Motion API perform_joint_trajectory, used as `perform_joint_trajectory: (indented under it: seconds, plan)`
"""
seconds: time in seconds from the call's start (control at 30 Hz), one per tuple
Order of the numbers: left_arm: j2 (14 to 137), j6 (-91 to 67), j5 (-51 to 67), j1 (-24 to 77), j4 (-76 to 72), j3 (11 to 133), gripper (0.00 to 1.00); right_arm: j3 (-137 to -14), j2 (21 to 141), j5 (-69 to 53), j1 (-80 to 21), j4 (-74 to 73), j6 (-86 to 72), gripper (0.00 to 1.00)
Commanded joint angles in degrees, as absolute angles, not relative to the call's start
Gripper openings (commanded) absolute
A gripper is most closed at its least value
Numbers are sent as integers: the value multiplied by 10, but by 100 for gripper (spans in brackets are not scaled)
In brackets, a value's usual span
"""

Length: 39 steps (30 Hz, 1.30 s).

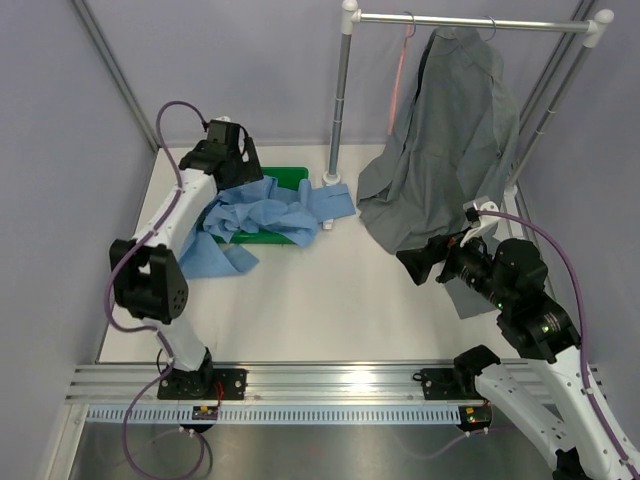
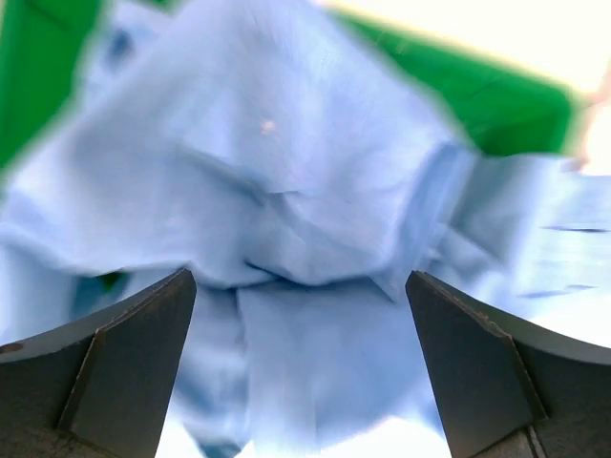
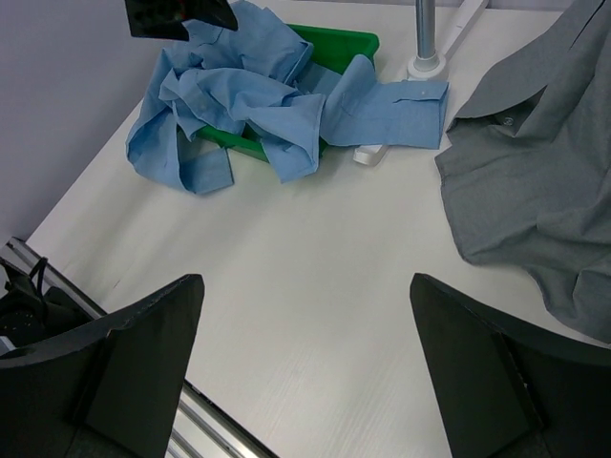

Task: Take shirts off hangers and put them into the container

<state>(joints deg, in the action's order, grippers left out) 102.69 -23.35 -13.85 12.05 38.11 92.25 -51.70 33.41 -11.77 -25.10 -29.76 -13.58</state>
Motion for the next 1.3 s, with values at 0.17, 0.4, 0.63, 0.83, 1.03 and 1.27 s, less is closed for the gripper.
perform_joint_trajectory:
  seconds: [0.17,0.4,0.63,0.83,1.03,1.27]
  plan:
    - [834,-250,-148,117,384,819,99,-517,321,-144,-250,-274,-141,99]
    - [678,-308,-175,117,346,587,99,-516,316,-157,-250,-269,-142,100]
    - [602,-375,-214,117,295,440,98,-515,312,-162,-250,-266,-144,100]
    - [665,-414,-239,117,227,392,96,-514,307,-162,-250,-268,-144,99]
    - [730,-426,-249,117,193,390,93,-514,301,-159,-250,-270,-143,100]
    - [766,-437,-279,117,182,388,61,-512,305,-163,-250,-266,-145,99]
